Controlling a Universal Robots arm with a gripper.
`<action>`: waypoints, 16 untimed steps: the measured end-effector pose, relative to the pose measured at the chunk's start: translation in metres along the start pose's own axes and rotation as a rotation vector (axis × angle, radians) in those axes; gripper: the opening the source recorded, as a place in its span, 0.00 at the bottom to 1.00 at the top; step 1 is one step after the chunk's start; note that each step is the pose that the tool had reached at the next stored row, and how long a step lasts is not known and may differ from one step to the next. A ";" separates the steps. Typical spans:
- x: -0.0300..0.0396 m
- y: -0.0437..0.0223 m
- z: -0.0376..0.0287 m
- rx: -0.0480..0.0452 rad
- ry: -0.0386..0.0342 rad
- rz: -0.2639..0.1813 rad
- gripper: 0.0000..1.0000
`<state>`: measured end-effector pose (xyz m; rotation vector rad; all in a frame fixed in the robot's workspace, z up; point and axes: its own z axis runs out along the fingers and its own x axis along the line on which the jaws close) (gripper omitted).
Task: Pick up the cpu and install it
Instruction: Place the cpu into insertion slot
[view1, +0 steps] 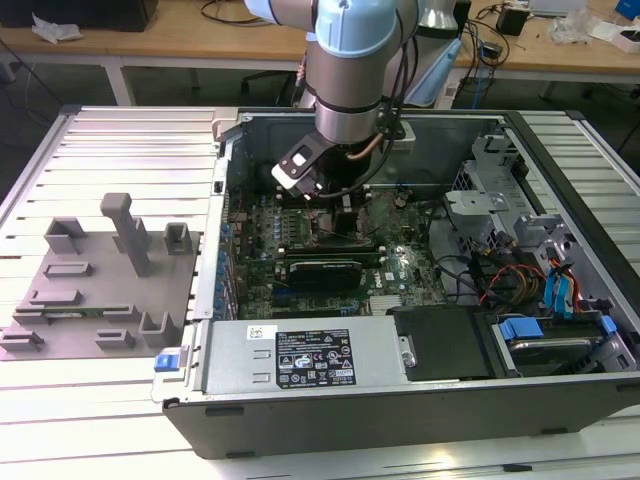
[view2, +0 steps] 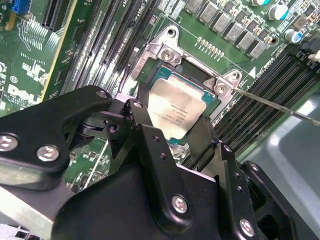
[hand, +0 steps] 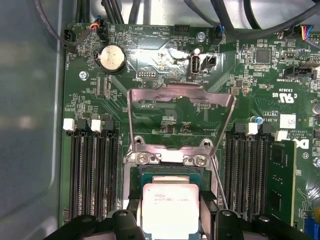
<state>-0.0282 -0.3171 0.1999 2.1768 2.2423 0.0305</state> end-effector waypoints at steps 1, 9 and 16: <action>0.0000 0.0004 0.0000 0.0000 0.0000 0.002 0.55; 0.0000 0.0008 0.0002 0.0001 -0.0005 0.010 0.55; 0.0003 0.0009 0.0006 0.0000 -0.0003 0.010 0.55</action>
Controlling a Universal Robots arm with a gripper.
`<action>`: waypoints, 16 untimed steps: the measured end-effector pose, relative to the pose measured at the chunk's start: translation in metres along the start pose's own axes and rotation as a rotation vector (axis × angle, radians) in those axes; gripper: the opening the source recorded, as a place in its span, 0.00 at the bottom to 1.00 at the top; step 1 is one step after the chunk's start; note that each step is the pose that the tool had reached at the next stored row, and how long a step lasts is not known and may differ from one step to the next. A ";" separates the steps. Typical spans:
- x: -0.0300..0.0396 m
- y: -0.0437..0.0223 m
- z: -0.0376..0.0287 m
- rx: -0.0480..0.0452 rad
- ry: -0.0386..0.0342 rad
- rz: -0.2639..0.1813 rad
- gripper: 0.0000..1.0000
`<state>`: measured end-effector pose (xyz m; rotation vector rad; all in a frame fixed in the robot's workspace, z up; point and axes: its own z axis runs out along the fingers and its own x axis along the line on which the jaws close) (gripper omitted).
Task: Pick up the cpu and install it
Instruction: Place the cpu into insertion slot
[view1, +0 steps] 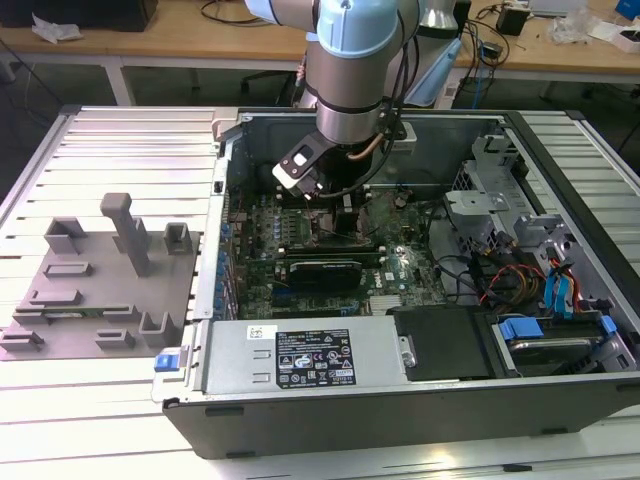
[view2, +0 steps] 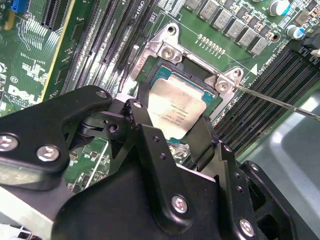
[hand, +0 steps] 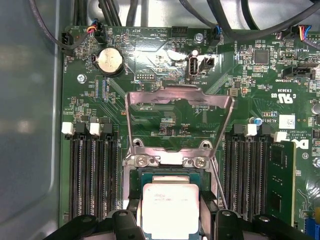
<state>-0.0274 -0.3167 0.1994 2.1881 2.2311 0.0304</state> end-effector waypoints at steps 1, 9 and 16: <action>0.0003 0.0000 0.0001 0.0000 -0.0001 0.000 0.55; 0.0003 -0.0001 0.0016 0.0000 -0.0001 0.001 0.55; 0.0003 -0.0001 0.0024 0.0002 -0.0005 0.005 0.55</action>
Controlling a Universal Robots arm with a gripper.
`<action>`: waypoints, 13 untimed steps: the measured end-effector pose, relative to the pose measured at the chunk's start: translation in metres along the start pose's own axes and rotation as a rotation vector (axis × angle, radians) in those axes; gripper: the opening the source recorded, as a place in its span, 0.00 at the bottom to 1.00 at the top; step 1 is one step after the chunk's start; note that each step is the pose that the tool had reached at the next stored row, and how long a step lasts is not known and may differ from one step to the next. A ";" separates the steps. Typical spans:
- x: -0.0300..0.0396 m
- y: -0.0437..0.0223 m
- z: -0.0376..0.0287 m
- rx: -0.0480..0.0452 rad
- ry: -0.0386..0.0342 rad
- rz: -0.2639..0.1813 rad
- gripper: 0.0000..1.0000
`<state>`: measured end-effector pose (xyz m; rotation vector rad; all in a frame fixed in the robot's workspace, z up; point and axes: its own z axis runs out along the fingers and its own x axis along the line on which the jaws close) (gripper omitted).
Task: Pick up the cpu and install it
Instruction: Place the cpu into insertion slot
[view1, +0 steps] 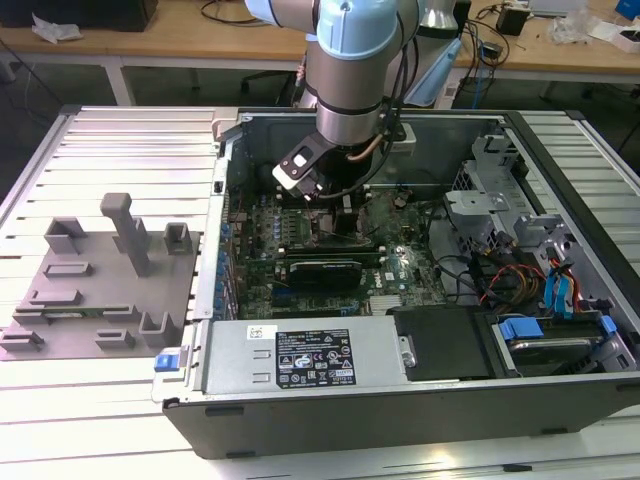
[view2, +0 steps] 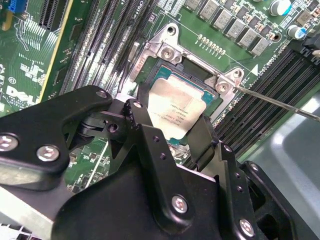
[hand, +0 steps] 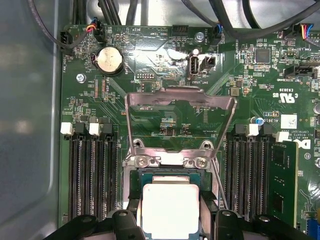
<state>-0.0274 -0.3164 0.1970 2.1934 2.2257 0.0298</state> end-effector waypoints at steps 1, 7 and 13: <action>0.0000 0.0000 0.0000 0.0000 0.0000 0.002 0.55; 0.0000 -0.0001 0.0010 0.0001 -0.0002 0.004 0.55; 0.0000 0.0000 0.0012 0.0000 -0.0001 0.004 0.55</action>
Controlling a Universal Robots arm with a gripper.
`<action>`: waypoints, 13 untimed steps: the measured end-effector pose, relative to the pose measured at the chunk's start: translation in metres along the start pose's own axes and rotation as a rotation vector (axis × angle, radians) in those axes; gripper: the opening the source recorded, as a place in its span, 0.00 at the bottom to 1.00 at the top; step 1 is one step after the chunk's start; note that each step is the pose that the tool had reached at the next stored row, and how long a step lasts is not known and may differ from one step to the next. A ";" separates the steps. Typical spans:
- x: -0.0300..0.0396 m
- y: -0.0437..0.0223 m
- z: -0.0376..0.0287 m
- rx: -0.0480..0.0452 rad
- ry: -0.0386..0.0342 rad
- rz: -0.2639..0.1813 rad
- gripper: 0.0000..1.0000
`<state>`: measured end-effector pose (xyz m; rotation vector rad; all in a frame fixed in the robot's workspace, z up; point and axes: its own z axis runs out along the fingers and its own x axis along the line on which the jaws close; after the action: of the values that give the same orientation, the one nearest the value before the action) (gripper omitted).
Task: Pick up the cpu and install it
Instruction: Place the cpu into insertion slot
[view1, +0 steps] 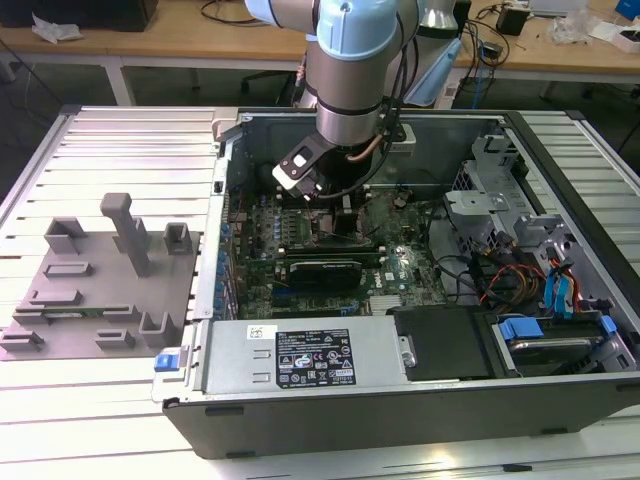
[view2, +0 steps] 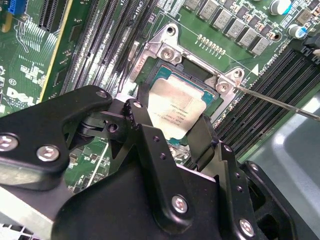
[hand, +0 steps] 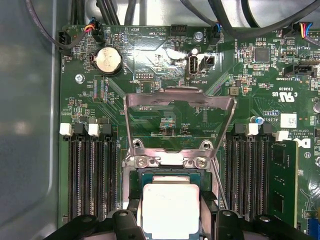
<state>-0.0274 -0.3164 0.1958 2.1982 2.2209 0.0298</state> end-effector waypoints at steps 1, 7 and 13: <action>0.0000 0.0000 0.0000 0.0000 0.0000 0.000 0.55; 0.0000 0.0000 0.0001 0.0000 0.0001 0.000 0.62; 0.0001 0.0003 -0.0136 0.0000 -0.0001 0.000 0.62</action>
<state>-0.0274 -0.3164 0.2094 2.1982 2.2208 0.0296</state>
